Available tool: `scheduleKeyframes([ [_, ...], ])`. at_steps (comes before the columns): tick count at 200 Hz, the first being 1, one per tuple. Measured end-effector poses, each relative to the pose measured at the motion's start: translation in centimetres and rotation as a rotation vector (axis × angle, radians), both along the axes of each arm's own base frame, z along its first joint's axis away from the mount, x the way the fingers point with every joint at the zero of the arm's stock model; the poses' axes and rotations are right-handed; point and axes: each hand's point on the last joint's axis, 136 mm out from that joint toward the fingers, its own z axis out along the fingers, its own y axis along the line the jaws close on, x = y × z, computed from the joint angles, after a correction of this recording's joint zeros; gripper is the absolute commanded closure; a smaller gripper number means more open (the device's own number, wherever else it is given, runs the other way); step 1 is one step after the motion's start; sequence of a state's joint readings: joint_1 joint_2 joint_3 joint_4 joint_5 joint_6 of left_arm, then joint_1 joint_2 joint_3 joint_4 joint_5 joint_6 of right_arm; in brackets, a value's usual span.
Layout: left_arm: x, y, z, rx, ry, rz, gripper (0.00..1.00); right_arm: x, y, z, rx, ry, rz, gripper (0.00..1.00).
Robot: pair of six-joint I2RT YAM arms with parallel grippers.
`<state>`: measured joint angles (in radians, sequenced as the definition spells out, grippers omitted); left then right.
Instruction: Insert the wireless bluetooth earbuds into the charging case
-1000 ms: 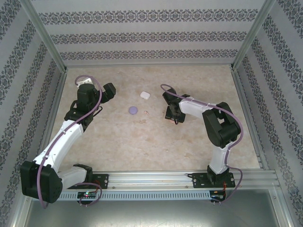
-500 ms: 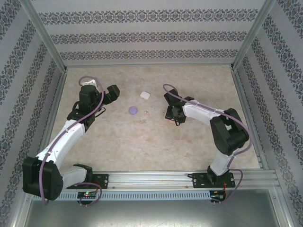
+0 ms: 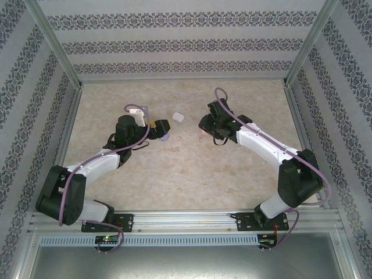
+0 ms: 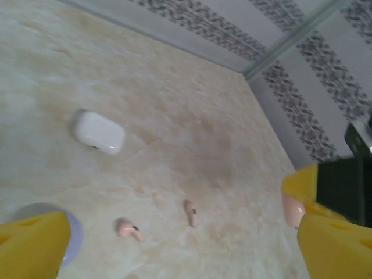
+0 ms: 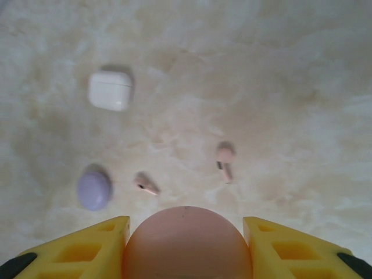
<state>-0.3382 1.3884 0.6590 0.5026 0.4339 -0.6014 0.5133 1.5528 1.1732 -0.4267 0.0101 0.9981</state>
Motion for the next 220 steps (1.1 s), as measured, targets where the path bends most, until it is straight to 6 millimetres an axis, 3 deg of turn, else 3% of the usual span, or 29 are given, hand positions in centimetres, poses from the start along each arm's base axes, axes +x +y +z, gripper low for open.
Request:
scheduleKeyframes([
  [35,-0.7,-4.4,-0.5,-0.021,-0.064,-0.108,0.02,1.6,1.3,2.5,0.137,-0.041,-0.079,0.62],
  [67,-0.8,-6.7,-1.0,-0.047,-0.111,-0.154,0.04,2.1,2.5,3.3,0.254,-0.039,-0.160,0.62],
  [124,0.1,-8.0,-1.0,-0.116,-0.161,-0.159,0.13,2.3,4.6,3.7,0.382,-0.018,-0.228,0.62],
  [167,0.6,-8.4,-0.3,-0.158,-0.183,-0.158,0.26,2.4,5.2,3.3,0.408,-0.004,-0.248,0.63],
  [220,1.3,-9.0,0.3,-0.186,-0.201,-0.163,0.34,2.3,6.1,3.2,0.421,-0.003,-0.236,0.63],
])
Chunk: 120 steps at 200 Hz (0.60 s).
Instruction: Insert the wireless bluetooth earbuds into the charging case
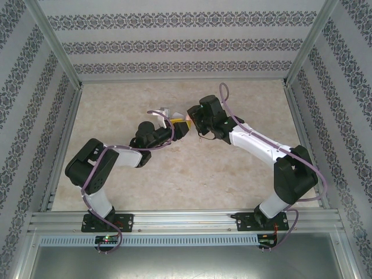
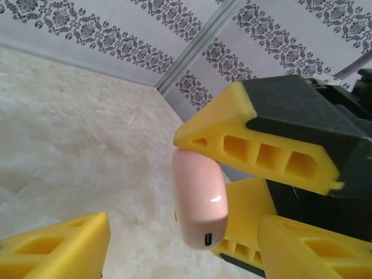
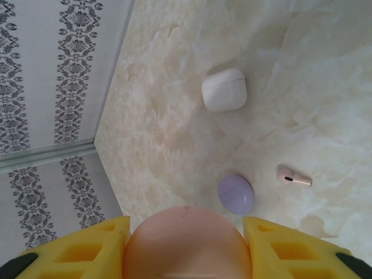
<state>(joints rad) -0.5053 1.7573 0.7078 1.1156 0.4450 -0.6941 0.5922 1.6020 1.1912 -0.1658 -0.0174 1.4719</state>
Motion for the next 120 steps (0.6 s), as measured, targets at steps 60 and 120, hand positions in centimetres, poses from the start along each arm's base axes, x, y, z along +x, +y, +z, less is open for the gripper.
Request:
scheduleKeyframes([
  [60,0.4,-0.2,-0.6,-0.002,0.018,0.000,0.44,-0.1,0.5,-0.3,0.001,0.003,0.010,0.63],
  [120,0.8,-0.5,0.4,-0.022,-0.011,-0.001,0.51,0.1,0.6,0.0,0.013,-0.006,0.008,0.63],
])
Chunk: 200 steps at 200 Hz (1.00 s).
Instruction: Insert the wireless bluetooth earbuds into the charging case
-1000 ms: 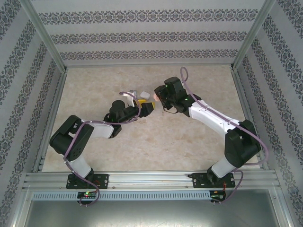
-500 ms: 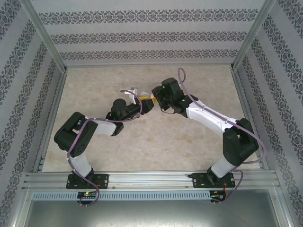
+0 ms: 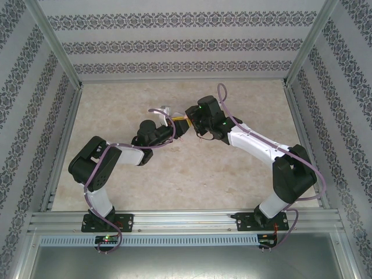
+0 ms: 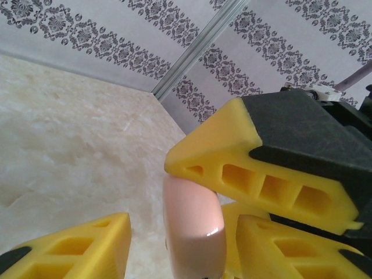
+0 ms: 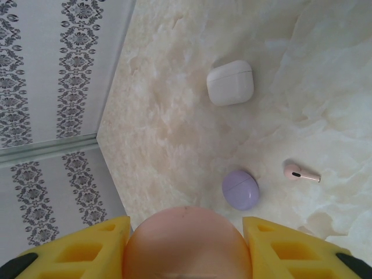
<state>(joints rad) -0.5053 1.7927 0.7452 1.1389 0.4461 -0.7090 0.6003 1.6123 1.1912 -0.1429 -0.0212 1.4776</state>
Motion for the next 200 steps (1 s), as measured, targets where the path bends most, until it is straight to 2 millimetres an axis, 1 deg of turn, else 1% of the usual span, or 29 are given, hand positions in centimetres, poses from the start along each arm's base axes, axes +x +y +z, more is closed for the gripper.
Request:
scheduleKeyframes([
  [52,-0.07,-0.17,-0.60,0.005,0.013,-0.012,0.60,0.05,0.12,0.11,0.012,0.001,-0.002,0.64],
  [93,-0.22,-0.32,-0.46,0.001,0.009,-0.020,0.67,0.14,0.24,0.05,0.017,0.000,-0.002,0.64],
  [136,-0.30,-0.47,-0.34,-0.001,0.006,-0.026,0.82,0.21,0.27,0.10,0.019,-0.003,-0.003,0.64],
  [152,-0.30,-0.48,-0.36,-0.001,0.006,-0.026,0.84,0.22,0.26,0.10,0.019,-0.004,-0.003,0.63],
  [167,-0.28,-0.49,-0.31,-0.001,0.005,-0.026,0.91,0.24,0.25,0.11,0.018,-0.004,-0.004,0.62],
  [177,-0.27,-0.50,-0.28,-0.001,0.005,-0.026,0.95,0.25,0.24,0.12,0.018,-0.005,-0.005,0.59],
  [188,-0.24,-0.52,-0.23,-0.002,0.004,-0.026,1.00,0.27,0.23,0.13,0.018,-0.006,-0.006,0.50],
  [200,-0.23,-0.59,-0.16,-0.002,0.004,-0.030,1.00,0.30,0.22,0.16,0.019,-0.006,-0.007,0.40],
])
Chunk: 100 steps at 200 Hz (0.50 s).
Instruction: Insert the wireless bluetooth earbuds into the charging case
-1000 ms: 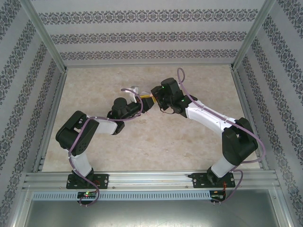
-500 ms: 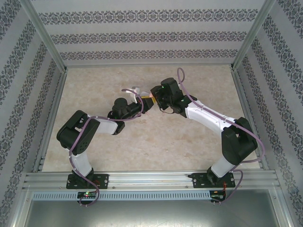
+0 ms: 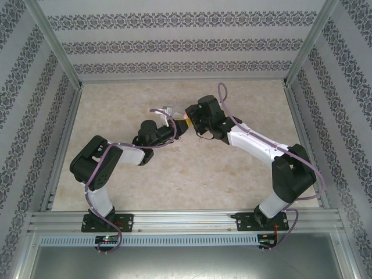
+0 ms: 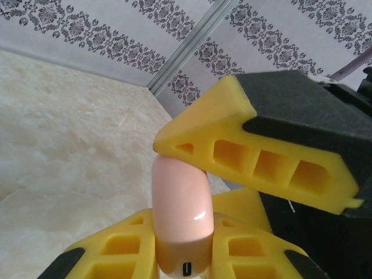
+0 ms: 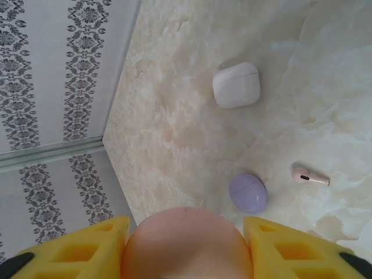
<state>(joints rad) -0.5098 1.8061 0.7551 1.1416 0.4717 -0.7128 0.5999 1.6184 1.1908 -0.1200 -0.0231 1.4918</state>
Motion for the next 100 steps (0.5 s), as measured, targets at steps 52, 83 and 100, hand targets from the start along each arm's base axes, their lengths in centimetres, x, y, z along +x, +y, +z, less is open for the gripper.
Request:
scheduleKeyframes([
  [52,-0.3,-0.2,-0.4,0.016,0.018,-0.023,1.00,-0.1,-2.3,1.5,-0.004,-0.040,-0.011,0.32],
  [83,-1.3,-0.4,0.2,0.046,0.020,-0.066,1.00,-0.7,-5.8,3.4,-0.031,-0.119,-0.030,0.31],
  [100,-2.2,-0.5,1.1,0.062,0.008,-0.104,1.00,-1.4,-7.0,3.0,-0.074,-0.163,-0.007,0.32],
])
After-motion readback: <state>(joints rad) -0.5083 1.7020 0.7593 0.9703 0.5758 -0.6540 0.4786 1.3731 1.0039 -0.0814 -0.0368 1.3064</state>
